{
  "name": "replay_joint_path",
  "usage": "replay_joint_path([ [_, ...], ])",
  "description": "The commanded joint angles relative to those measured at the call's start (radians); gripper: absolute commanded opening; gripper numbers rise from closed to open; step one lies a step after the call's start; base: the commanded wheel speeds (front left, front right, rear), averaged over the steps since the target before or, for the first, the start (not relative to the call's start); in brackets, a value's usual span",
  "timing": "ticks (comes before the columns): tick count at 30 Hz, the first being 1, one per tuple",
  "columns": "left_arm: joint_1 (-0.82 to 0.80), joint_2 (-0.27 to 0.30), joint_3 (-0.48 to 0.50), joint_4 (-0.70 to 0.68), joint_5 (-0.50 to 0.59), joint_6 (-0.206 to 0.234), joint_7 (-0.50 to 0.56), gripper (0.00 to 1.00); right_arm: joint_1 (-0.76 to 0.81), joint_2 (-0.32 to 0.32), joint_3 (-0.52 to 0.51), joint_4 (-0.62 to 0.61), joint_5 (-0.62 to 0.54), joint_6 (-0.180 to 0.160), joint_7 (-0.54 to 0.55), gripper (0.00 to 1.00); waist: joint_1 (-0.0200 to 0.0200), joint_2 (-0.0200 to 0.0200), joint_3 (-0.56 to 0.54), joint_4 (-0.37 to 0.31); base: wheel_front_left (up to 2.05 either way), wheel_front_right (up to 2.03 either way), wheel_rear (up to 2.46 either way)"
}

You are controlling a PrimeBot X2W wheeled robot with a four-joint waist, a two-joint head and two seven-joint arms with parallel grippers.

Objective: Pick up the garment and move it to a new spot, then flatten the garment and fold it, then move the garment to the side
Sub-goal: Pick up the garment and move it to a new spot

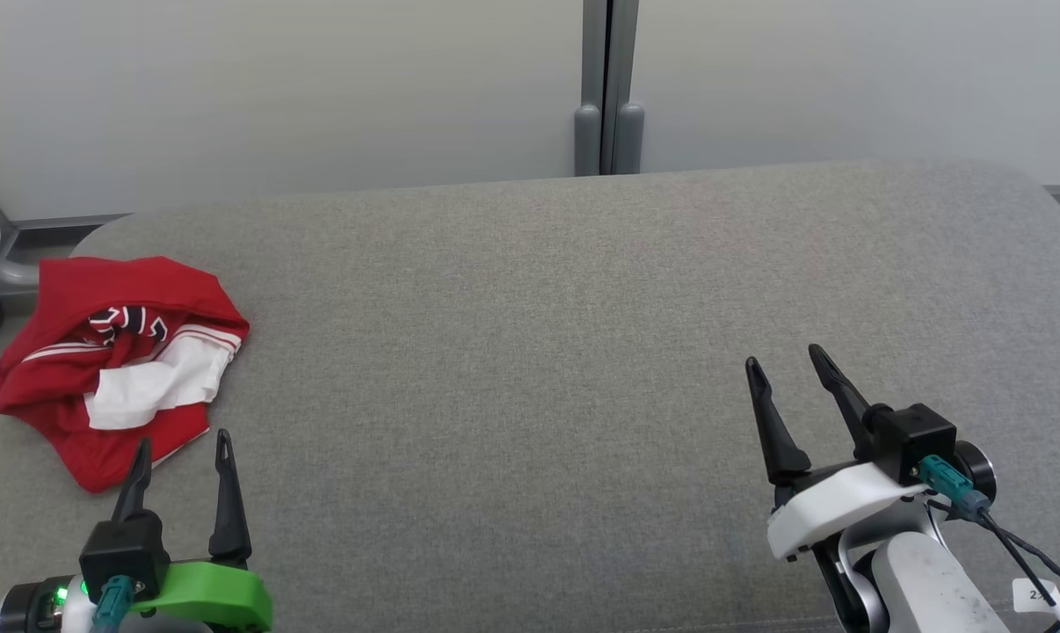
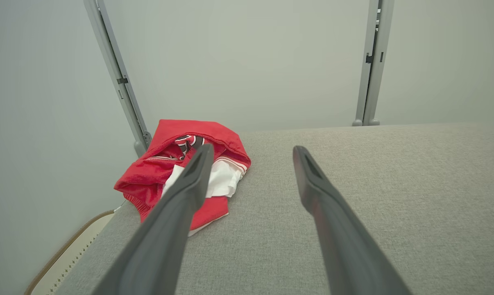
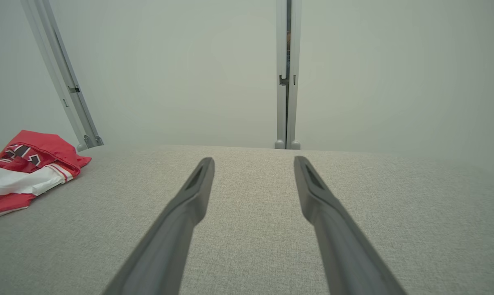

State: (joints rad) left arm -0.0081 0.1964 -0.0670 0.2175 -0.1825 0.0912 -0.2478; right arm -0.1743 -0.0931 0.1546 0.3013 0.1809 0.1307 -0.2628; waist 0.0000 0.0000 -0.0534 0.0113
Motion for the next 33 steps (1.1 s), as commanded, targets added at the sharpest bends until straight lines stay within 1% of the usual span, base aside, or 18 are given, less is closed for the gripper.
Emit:
replay_joint_path([
  [1, 0.014, 0.006, 0.001, -0.004, -0.004, 0.001, -0.002, 1.00, 0.007, -0.005, -0.003, -0.004, 0.004, 0.000, -0.005, 1.00, 0.0000, 0.0000, 0.000, 0.006, 0.00, 0.00, 0.00],
  [7, 0.014, 0.008, 0.001, -0.003, -0.011, 0.007, 0.000, 1.00, 0.014, -0.004, -0.004, 0.002, 0.007, 0.000, -0.005, 1.00, 0.0000, 0.0000, -0.001, 0.039, 0.00, 0.00, 0.00],
  [19, 0.034, 0.023, 0.000, -0.020, -0.021, 0.020, 0.008, 1.00, 0.027, -0.004, 0.001, 0.011, 0.018, 0.000, -0.005, 1.00, 0.0000, 0.0000, -0.009, 0.166, 0.00, 0.00, 0.00],
  [20, 0.034, 0.023, 0.000, -0.020, -0.021, 0.020, 0.008, 1.00, 0.027, -0.004, 0.001, 0.011, 0.018, 0.000, -0.005, 1.00, 0.0000, 0.0000, -0.009, 0.166, 0.00, 0.00, 0.00],
  [33, 0.048, 0.042, -0.001, -0.038, -0.025, 0.031, 0.026, 1.00, 0.036, 0.007, 0.006, 0.016, 0.027, 0.000, -0.005, 1.00, 0.0000, 0.0000, -0.020, 0.309, 0.00, 0.00, 0.00],
])
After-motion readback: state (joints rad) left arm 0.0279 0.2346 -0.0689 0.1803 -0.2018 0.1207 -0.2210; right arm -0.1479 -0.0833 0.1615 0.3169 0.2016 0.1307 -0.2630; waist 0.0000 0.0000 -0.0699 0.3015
